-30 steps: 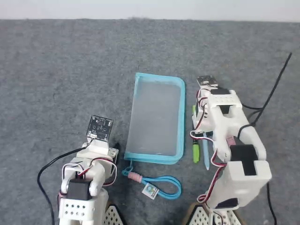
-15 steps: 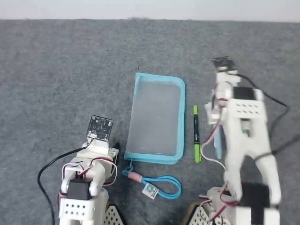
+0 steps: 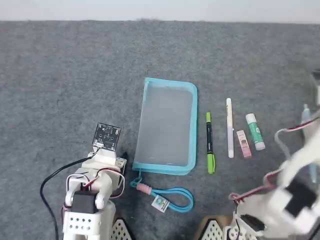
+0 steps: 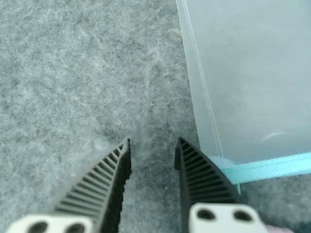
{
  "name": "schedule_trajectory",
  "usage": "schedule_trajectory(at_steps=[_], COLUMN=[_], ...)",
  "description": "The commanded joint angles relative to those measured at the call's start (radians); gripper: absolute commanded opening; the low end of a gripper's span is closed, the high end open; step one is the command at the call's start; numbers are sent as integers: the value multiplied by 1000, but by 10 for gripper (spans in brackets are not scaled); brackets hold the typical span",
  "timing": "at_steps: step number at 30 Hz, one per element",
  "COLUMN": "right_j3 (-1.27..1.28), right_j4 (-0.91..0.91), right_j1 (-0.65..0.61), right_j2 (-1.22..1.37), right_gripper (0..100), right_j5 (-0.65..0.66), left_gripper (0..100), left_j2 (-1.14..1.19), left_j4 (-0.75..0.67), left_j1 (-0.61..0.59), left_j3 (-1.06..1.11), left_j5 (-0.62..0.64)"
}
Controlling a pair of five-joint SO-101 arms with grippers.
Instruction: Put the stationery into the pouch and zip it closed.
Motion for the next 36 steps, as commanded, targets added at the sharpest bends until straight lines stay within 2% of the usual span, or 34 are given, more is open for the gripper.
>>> schedule_trajectory(at_steps=[1, 6, 13, 19, 22, 28, 32, 36], right_j3=[-232, -439, -557, -560, -562, -560, -554, -526], right_j4=[13, 15, 16, 45, 104, 225, 334, 366], right_j1=[47, 65, 56, 50, 27, -54, -148, -229], right_j2=[168, 400, 558, 565, 547, 397, 272, 199], right_gripper=[6, 7, 16, 154, 169, 98, 95, 94], right_j5=[68, 80, 78, 71, 68, -72, -163, -285], left_gripper=[145, 145, 145, 145, 145, 145, 145, 145], left_j2=[2, 2, 2, 2, 2, 2, 2, 2], left_j4=[6, 6, 6, 6, 6, 6, 6, 6], left_j1=[-5, -5, -5, -5, -5, -5, -5, -5], left_j3=[-5, -5, -5, -5, -5, -5, -5, -5], left_j5=[-6, -6, -6, -6, -6, -6, -6, -6])
